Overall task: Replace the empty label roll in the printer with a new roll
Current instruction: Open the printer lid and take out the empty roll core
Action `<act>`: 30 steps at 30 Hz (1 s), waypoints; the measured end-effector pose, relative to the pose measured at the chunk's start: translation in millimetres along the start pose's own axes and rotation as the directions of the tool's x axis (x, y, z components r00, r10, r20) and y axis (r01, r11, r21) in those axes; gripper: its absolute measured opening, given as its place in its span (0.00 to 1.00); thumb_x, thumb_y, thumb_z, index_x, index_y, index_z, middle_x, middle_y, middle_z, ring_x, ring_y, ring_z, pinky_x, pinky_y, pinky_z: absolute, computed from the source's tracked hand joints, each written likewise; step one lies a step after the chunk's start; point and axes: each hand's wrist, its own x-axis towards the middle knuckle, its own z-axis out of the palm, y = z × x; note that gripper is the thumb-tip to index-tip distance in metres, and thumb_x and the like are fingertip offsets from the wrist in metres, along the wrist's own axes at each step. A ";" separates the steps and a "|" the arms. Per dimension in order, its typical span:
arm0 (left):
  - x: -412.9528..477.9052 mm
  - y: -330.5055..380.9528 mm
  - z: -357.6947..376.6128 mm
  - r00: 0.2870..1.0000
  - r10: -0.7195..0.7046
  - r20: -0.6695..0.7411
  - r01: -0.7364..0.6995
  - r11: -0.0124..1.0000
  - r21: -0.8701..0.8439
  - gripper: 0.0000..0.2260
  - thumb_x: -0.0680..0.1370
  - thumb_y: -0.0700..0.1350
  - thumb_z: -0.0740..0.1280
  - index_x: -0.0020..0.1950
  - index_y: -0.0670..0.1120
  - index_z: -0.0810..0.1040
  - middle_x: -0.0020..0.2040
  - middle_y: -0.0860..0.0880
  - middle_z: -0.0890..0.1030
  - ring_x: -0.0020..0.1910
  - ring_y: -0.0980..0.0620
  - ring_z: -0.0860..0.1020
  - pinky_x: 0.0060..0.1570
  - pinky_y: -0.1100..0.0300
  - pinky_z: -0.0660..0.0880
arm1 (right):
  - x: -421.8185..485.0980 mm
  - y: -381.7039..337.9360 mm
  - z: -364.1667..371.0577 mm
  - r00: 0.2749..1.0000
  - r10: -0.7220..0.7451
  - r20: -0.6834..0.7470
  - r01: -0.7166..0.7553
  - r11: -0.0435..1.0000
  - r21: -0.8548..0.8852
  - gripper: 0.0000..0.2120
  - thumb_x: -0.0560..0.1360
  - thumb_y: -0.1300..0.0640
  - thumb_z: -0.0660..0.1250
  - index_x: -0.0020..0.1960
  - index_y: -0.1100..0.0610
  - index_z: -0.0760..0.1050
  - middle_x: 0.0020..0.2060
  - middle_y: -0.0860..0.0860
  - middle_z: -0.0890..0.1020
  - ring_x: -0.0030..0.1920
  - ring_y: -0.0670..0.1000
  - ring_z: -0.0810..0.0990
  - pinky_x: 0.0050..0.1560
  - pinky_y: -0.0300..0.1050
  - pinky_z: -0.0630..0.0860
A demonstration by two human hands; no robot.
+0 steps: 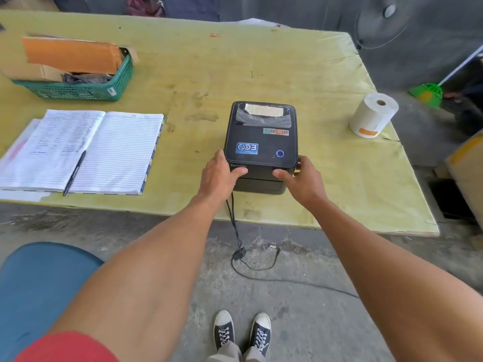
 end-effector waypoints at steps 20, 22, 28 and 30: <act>36.4 6.5 -37.6 0.963 0.239 -0.129 -0.228 0.969 0.092 0.30 0.70 0.69 0.67 0.52 0.42 0.77 0.43 0.47 0.83 0.39 0.47 0.80 0.37 0.55 0.76 | 14.6 -31.9 -18.9 0.995 0.044 -0.087 -0.036 0.995 0.092 0.36 0.69 0.33 0.69 0.67 0.51 0.61 0.45 0.45 0.77 0.45 0.44 0.77 0.45 0.46 0.70; 46.5 15.4 -44.0 0.956 0.241 -0.168 -0.232 0.970 0.071 0.31 0.72 0.69 0.66 0.55 0.42 0.77 0.47 0.45 0.84 0.43 0.45 0.82 0.39 0.55 0.77 | 23.0 -48.3 -25.0 0.990 0.059 -0.124 -0.046 0.994 0.102 0.34 0.69 0.32 0.68 0.65 0.51 0.64 0.44 0.46 0.78 0.46 0.49 0.78 0.47 0.47 0.70; 74.0 34.3 -49.7 0.930 0.259 -0.261 -0.275 0.961 -0.022 0.23 0.78 0.62 0.61 0.59 0.44 0.75 0.48 0.48 0.84 0.45 0.46 0.80 0.43 0.55 0.75 | 52.5 -87.4 -40.8 0.978 0.077 -0.194 -0.049 0.988 0.145 0.31 0.68 0.29 0.66 0.58 0.52 0.68 0.51 0.50 0.80 0.51 0.52 0.78 0.47 0.48 0.70; 85.9 42.6 -51.1 0.926 0.258 -0.278 -0.278 0.960 -0.037 0.21 0.78 0.61 0.61 0.58 0.44 0.75 0.47 0.48 0.82 0.45 0.47 0.78 0.42 0.56 0.71 | 63.7 -97.8 -44.5 0.975 0.074 -0.209 -0.045 0.989 0.143 0.32 0.69 0.28 0.65 0.58 0.54 0.69 0.51 0.51 0.81 0.50 0.53 0.79 0.46 0.48 0.71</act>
